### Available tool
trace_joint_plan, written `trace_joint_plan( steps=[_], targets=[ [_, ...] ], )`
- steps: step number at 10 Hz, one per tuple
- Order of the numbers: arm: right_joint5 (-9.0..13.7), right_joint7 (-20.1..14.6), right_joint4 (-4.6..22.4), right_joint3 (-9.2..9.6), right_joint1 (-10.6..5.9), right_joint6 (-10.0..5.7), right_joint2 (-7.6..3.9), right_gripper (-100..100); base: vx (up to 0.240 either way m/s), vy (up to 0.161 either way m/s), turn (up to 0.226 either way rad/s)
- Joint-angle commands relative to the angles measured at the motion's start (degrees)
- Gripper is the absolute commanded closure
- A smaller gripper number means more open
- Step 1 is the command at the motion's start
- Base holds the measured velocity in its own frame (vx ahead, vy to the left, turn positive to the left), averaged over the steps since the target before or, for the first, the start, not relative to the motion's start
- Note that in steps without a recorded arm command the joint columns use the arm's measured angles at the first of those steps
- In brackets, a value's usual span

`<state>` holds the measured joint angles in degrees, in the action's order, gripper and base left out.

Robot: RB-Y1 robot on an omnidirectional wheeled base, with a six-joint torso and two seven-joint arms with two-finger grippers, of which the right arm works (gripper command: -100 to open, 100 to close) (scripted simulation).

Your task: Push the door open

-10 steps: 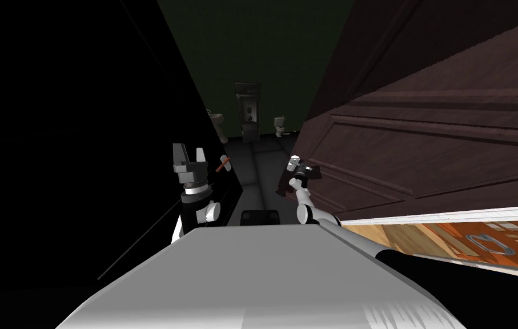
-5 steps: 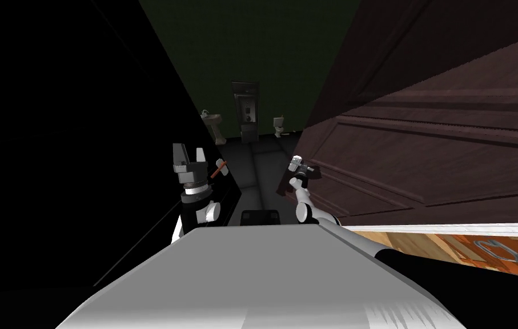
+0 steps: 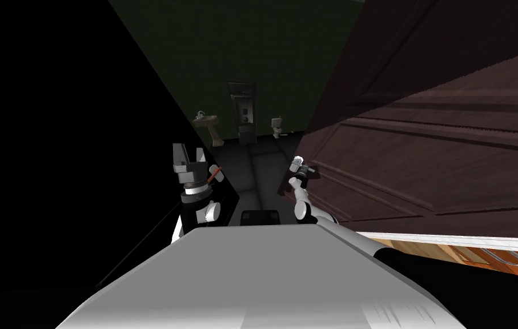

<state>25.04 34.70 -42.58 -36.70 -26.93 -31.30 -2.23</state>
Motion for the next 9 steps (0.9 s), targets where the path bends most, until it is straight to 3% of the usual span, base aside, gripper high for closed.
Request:
trace_joint_plan(
  steps=[1, 3, 4, 7, 8, 9],
  targets=[
    [0.47, 1.46, -1.02, -1.93, 0.02, -0.91, 0.07, 100, 0.172, 0.015, -0.057],
    [0.73, 2.31, -0.97, -2.84, -0.23, -1.29, 0.62, 100, 0.171, -0.017, -0.038],
    [1.19, 3.83, -0.88, -4.47, -0.66, -1.98, 1.73, 100, 0.166, -0.039, -0.057],
    [1.74, 5.67, -0.77, -6.44, -1.18, -2.82, 3.46, 100, 0.171, 0.001, -0.053],
    [1.66, 5.23, -0.69, -6.12, -0.85, -2.55, 3.14, 100, 0.066, 0.001, -0.031],
    [2.45, 6.36, -1.05, -7.68, -0.88, -3.32, 1.65, 100, 0.128, -0.023, 0.007]
  ],
)
